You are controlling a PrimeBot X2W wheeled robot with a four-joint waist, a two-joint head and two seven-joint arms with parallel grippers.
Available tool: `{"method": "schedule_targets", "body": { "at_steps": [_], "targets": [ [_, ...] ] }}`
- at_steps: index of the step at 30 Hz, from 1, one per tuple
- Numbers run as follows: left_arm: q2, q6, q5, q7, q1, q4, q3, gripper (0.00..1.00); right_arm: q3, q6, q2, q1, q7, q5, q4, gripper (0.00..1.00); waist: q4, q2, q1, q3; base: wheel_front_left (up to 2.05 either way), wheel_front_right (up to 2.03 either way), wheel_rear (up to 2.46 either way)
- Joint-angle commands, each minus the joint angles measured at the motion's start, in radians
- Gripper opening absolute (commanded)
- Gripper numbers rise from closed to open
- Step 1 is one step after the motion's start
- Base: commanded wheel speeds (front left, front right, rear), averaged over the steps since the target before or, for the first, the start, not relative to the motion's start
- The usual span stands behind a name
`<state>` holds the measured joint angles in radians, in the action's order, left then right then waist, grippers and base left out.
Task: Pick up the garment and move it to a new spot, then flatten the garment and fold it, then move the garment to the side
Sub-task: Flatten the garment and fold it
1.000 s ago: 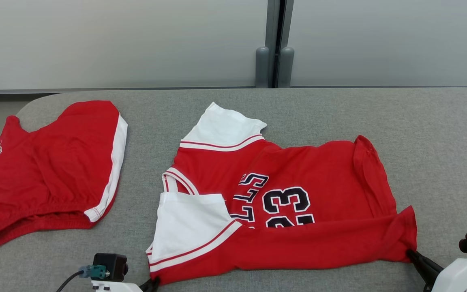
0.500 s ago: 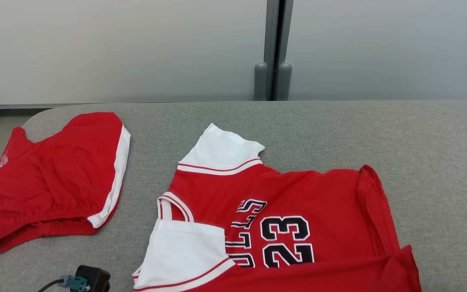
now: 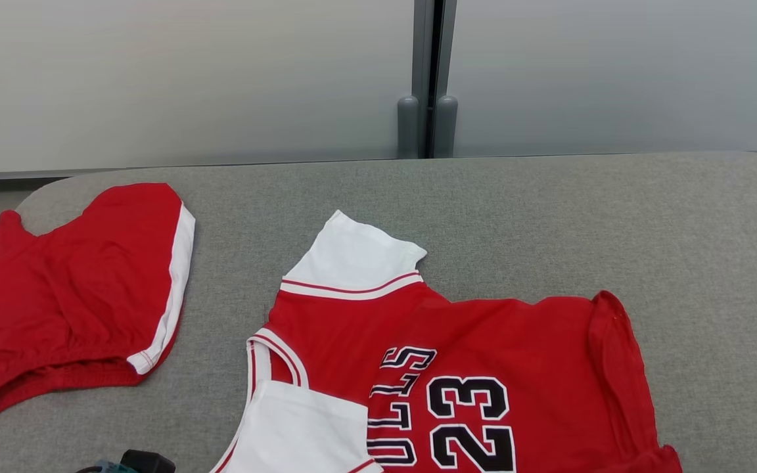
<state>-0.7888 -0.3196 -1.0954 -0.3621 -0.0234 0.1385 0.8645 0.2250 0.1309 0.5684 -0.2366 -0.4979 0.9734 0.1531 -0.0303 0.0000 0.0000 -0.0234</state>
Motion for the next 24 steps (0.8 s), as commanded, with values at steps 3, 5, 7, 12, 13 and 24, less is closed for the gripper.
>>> {"method": "schedule_targets", "body": {
  "at_steps": [3,5,7,12,13,24],
  "targets": [
    [-0.006,-0.016,0.011,0.005,0.0,-0.006,-0.006,1.0,-0.062,0.0,-0.03,-0.025,-0.048,-0.047,-0.031,1.0,0.0,0.0,0.0,-0.009,0.0,0.0,0.0],
    [-0.007,-0.018,0.02,0.013,-0.01,0.001,-0.01,1.0,-0.104,0.0,-0.055,-0.035,-0.075,-0.073,-0.062,1.0,0.0,0.0,0.0,-0.013,0.0,0.0,0.0],
    [-0.012,-0.022,0.027,0.023,-0.021,0.012,-0.018,1.0,-0.147,0.0,-0.075,-0.045,-0.097,-0.094,-0.098,1.0,0.0,0.0,0.0,-0.015,0.0,0.0,0.0],
    [-0.039,-0.025,0.066,0.051,-0.066,0.06,-0.048,1.0,-0.24,0.0,-0.119,-0.031,-0.099,-0.133,-0.219,1.0,-0.001,0.0,0.0,-0.027,0.0,0.0,0.0],
    [-0.042,-0.023,0.075,0.059,-0.083,0.068,-0.059,1.0,-0.259,0.0,-0.123,-0.019,-0.091,-0.14,-0.242,1.0,-0.002,0.0,0.0,-0.032,0.0,0.0,0.0],
    [-0.028,0.111,0.17,-0.008,-0.401,-0.021,-0.088,1.0,-0.224,0.0,-0.167,0.256,-0.003,-0.23,-0.215,1.0,0.005,0.0,0.0,-0.139,0.0,0.0,0.0]
  ]
}}
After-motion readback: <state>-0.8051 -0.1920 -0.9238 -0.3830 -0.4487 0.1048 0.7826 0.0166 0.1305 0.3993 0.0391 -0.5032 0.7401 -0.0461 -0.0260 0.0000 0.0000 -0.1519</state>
